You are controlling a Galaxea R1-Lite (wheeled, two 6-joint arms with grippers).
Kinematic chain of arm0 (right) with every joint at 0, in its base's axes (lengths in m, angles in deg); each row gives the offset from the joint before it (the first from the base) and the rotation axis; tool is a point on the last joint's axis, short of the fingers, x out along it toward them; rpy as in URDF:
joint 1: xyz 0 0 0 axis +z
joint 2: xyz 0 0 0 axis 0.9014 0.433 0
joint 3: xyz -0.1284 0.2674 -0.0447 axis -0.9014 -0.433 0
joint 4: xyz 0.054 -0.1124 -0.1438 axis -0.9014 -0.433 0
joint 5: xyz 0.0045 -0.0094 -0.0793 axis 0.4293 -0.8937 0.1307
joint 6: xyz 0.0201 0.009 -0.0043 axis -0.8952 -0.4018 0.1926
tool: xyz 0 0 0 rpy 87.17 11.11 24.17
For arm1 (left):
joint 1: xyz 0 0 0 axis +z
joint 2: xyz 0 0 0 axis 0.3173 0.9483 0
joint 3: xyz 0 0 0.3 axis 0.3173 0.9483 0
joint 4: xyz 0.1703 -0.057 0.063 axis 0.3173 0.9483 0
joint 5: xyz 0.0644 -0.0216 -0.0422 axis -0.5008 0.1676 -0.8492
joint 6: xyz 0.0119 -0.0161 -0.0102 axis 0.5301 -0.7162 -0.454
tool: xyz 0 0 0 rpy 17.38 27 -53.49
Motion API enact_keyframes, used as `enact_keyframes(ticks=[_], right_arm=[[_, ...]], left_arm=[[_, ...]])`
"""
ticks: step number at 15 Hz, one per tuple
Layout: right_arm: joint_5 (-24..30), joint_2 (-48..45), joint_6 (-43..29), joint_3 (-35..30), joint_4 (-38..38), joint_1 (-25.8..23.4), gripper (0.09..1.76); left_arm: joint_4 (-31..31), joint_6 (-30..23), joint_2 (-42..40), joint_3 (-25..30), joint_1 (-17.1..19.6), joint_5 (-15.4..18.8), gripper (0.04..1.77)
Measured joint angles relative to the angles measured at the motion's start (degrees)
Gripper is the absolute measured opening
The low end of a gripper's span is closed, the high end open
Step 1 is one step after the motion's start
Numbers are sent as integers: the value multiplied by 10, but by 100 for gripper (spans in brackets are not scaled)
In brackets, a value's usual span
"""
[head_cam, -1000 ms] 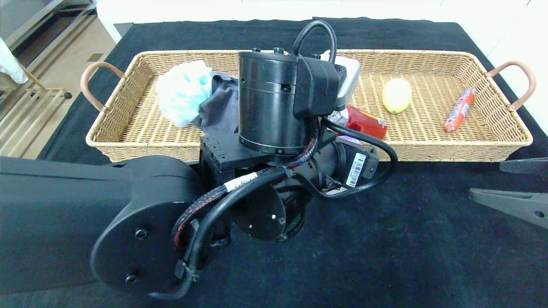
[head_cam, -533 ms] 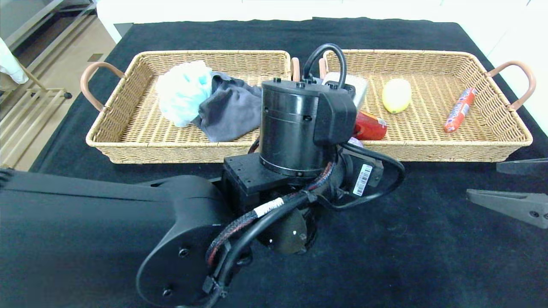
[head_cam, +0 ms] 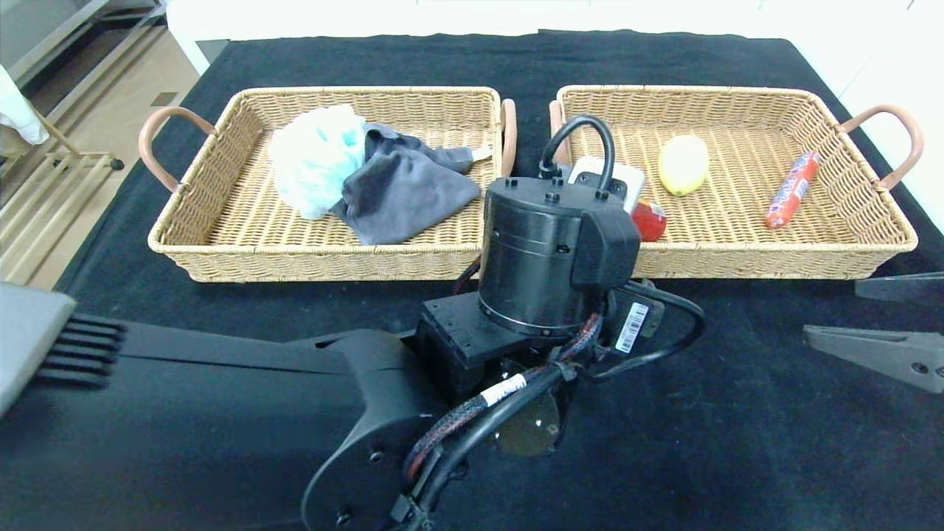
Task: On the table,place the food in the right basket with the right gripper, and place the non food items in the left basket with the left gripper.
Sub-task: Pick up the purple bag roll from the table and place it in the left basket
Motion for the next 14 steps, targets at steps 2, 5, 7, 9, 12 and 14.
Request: enact_keyframes(ticks=[2,5,7,9,12,14], right_arm=[[0,0,0,0,0,0,171],[0,0,0,0,0,0,171],[0,0,0,0,0,0,171],[0,1,0,0,0,0,171],[0,4,0,0,0,0,171],[0,4,1,0,0,0,171]], left_arm=[[0,1,6,0,0,-7,172],[-1,7,13,-3,0,-15,172],[-1,11,17,-5,0,-16,172],[-1,18,22,-7,2,-23,172],[-30,27,28,-9,4,-24,172],[-73,49,35,-9,7,-26,172]])
